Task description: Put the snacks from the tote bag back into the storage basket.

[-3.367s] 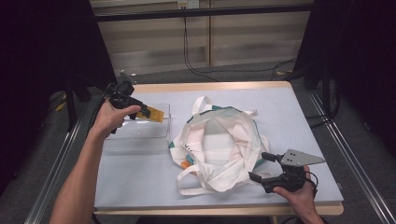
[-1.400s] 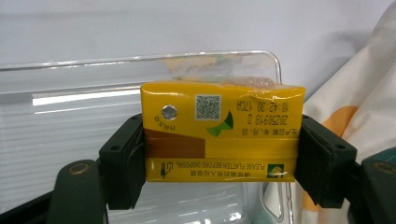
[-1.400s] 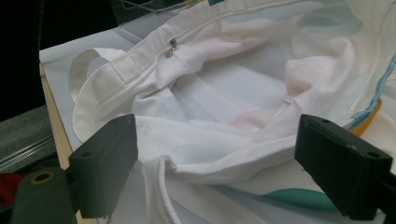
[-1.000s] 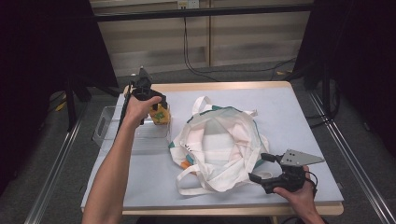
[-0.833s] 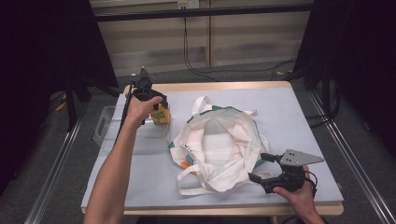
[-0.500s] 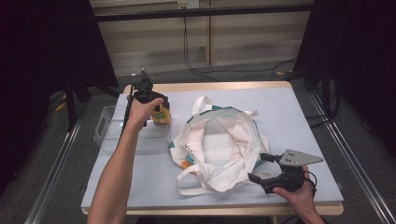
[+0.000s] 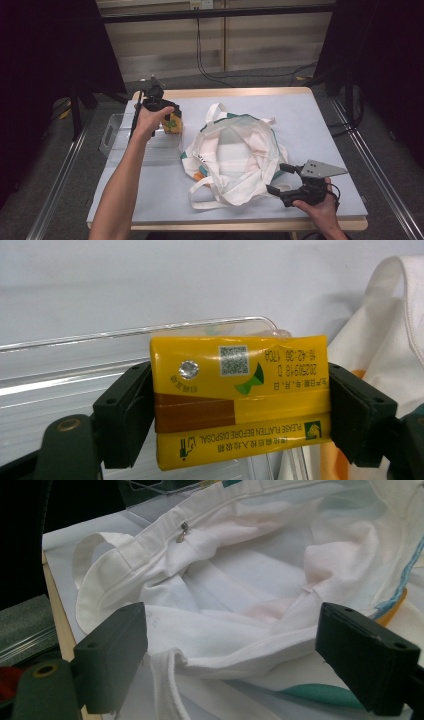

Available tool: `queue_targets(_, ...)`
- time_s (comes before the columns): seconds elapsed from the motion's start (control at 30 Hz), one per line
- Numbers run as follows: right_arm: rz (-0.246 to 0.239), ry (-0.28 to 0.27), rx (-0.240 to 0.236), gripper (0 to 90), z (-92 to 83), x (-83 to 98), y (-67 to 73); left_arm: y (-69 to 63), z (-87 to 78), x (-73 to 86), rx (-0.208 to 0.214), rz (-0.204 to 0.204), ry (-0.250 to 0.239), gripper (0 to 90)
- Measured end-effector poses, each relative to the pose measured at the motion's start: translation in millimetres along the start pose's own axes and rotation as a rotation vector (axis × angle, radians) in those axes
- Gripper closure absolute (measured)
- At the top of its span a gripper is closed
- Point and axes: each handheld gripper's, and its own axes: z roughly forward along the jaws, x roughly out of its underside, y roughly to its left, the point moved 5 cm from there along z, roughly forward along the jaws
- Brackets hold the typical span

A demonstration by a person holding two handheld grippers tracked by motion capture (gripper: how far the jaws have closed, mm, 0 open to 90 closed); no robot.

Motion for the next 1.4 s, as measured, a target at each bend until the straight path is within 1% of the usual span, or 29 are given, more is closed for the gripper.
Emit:
queue_targets(0.03, 0.005, 0.002, 0.000, 13.4, 0.1, 0.1, -0.1, -0.2, 0.0, 0.1, -0.002, 0.000, -0.001, 21.5)
queue_targets(0.1, 0.001, 0.002, 0.000, 13.4, 0.3, -0.1, 0.1, -0.9, -0.5, 0.6, -0.001, 0.024, -0.002, 20.9)
queue_targets(0.17, -0.001, 0.004, -0.001, 13.4, 0.2, 0.0, 0.4, -0.9, -0.4, 0.9, 0.001, 0.028, -0.002, 19.9)
queue_targets(0.2, 0.000, 0.003, 0.001, 13.4, -0.6, 0.0, 0.7, -0.2, -0.3, 1.3, 0.004, 0.041, -0.007, 18.9)
queue_targets(0.27, 0.003, 0.001, -0.001, 13.4, -0.6, 0.0, 0.3, -0.7, 0.2, 2.6, 0.011, 0.041, -0.012, 14.8)
queue_targets(0.3, 0.003, 0.001, -0.001, 13.4, -0.6, 0.0, 0.3, 0.1, 0.6, 3.3, 0.006, 0.046, -0.012, 14.8)
queue_targets(0.33, 0.004, 0.002, -0.001, 13.4, -0.2, 0.1, -0.2, 1.9, 1.2, 4.0, 0.001, 0.055, -0.014, 10.2)
queue_targets(0.37, 0.004, 0.003, -0.002, 13.3, -0.1, 0.1, -0.1, 2.7, 1.3, 4.5, 0.006, 0.059, -0.017, 8.7)
queue_targets(0.4, 0.004, 0.003, -0.002, 13.3, -0.1, 0.1, -0.1, 4.8, 1.4, 4.6, -0.001, 0.059, -0.026, 8.7)
queue_targets(0.47, 0.000, 0.002, -0.003, 13.4, 0.3, 0.0, 0.2, 6.5, -0.6, 4.8, 0.009, 0.078, -0.046, 5.0)
queue_targets(0.5, 0.000, 0.002, -0.002, 13.4, 0.3, 0.0, 0.1, 7.8, -2.5, 4.8, 0.005, 0.081, -0.050, 4.9)
queue_targets(0.53, 0.002, 0.003, -0.001, 13.4, 0.3, 0.1, 0.0, 7.1, -3.5, 5.2, 0.014, 0.072, -0.054, 4.7)
queue_targets(0.57, 0.004, 0.004, -0.002, 13.4, 0.3, 0.1, 0.0, 8.0, -6.5, 5.4, 0.020, 0.087, -0.061, 4.7)
queue_targets(0.73, 0.004, 0.005, -0.002, 13.4, 0.7, 0.0, -0.3, 7.0, -19.8, 4.2, 0.023, 0.119, -0.122, 4.3)
queue_targets(0.77, 0.003, 0.006, -0.001, 13.3, 0.7, 0.1, 0.0, 6.9, -22.5, 4.4, 0.021, 0.136, -0.135, 4.2)
queue_targets(0.83, -0.002, 0.003, -0.002, 13.4, 0.4, -0.1, -0.1, 6.5, -27.8, 4.9, 0.020, 0.143, -0.172, 4.2)
queue_targets(0.87, -0.002, 0.003, -0.002, 13.4, 0.4, -0.1, -0.1, 6.3, -30.4, 5.1, 0.023, 0.144, -0.207, 4.2)
queue_targets(0.93, 0.004, 0.004, -0.002, 13.4, 0.0, 0.1, -0.3, 7.8, -32.9, 8.3, 0.043, 0.156, -0.203, 3.4)
queue_targets(0.97, 0.004, 0.003, -0.002, 13.4, -0.1, 0.1, -0.5, 7.8, -33.1, 9.0, 0.042, 0.157, -0.223, 3.4)
queue_targets(1.0, 0.004, 0.003, -0.002, 13.4, -0.2, 0.1, -0.5, 9.1, -33.9, 10.9, 0.030, 0.161, -0.241, 3.4)
queue_targets(1.03, 0.004, 0.004, -0.001, 13.3, 0.1, 0.2, -0.4, 10.7, -34.5, 12.4, 0.024, 0.179, -0.235, 3.4)
queue_targets(1.07, 0.005, 0.004, -0.001, 13.4, 0.3, 0.1, -0.4, 10.8, -34.3, 14.0, 0.014, 0.188, -0.246, 3.4)
queue_targets(1.1, 0.003, 0.004, 0.001, 13.4, 0.5, -0.1, -0.1, 12.4, -35.7, 15.8, -0.008, 0.216, -0.258, 3.4)
queue_targets(1.13, 0.003, 0.004, 0.001, 13.4, 0.5, -0.1, -0.1, 14.1, -38.3, 17.1, -0.017, 0.243, -0.281, 3.4)
queue_targets(1.2, 0.002, 0.004, 0.000, 13.3, 0.8, -0.1, -0.2, 16.6, -42.8, 20.1, -0.005, 0.246, -0.304, 3.4)
queue_targets(1.23, 0.002, 0.006, 0.000, 13.4, 1.0, 0.0, -0.4, 16.2, -44.1, 21.5, 0.013, 0.239, -0.316, 3.4)
queue_targets(1.27, 0.000, 0.005, 0.000, 13.3, 1.2, -0.2, -0.8, 16.7, -46.1, 23.1, 0.018, 0.251, -0.315, 3.4)
queue_targets(1.33, -0.001, 0.005, 0.001, 13.3, 1.3, -0.2, -0.9, 16.1, -51.9, 26.9, 0.022, 0.266, -0.336, 3.5)
queue_targets(1.4, -0.001, 0.004, 0.003, 13.3, 1.2, -0.1, -1.1, 14.8, -56.7, 30.2, 0.055, 0.249, -0.350, 3.5)
